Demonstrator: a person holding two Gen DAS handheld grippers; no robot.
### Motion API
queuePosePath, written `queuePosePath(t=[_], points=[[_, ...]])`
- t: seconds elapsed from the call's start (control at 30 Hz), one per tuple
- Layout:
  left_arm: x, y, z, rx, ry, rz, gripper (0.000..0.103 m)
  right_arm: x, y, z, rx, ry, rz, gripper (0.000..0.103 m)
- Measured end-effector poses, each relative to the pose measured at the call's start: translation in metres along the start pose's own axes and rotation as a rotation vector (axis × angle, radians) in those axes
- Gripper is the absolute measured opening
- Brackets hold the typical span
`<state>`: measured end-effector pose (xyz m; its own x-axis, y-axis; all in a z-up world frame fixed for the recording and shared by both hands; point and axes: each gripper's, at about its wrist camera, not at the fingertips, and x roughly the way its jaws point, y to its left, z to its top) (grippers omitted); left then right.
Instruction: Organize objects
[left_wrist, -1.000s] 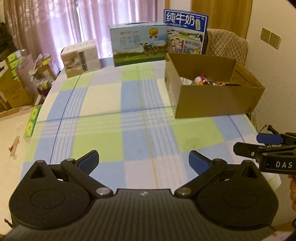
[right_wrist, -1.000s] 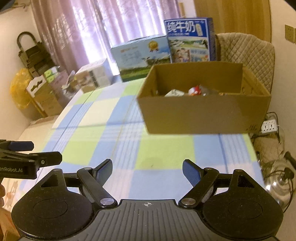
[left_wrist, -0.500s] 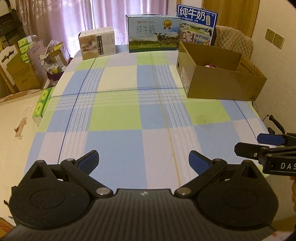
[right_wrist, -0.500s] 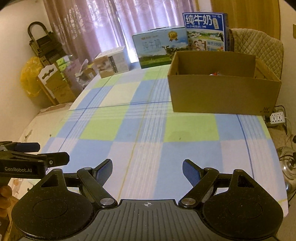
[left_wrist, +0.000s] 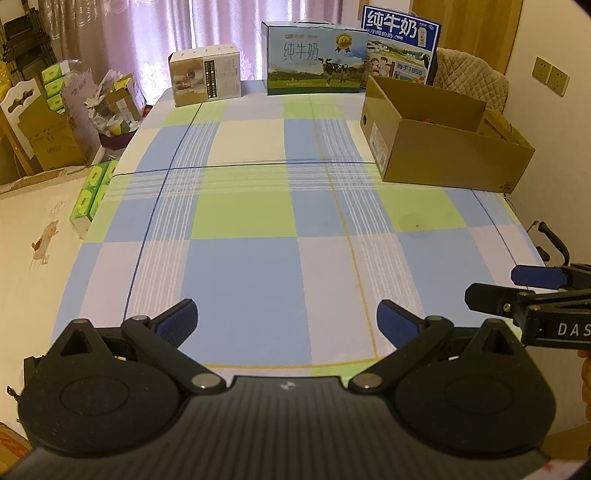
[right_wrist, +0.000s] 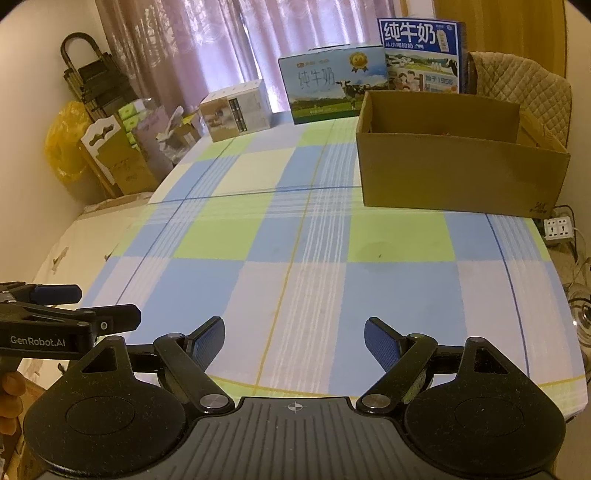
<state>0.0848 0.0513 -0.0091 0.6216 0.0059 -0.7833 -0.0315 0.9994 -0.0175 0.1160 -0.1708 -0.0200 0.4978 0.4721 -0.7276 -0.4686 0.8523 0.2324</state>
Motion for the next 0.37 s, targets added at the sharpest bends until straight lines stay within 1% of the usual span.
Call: queuePosePath(t=[0.37], points=[[0.008,0.006,0.005,-0.008,0.010,0.009,0.102,0.014,0.003,0.003,-0.007,0.019,0.004,0.080]])
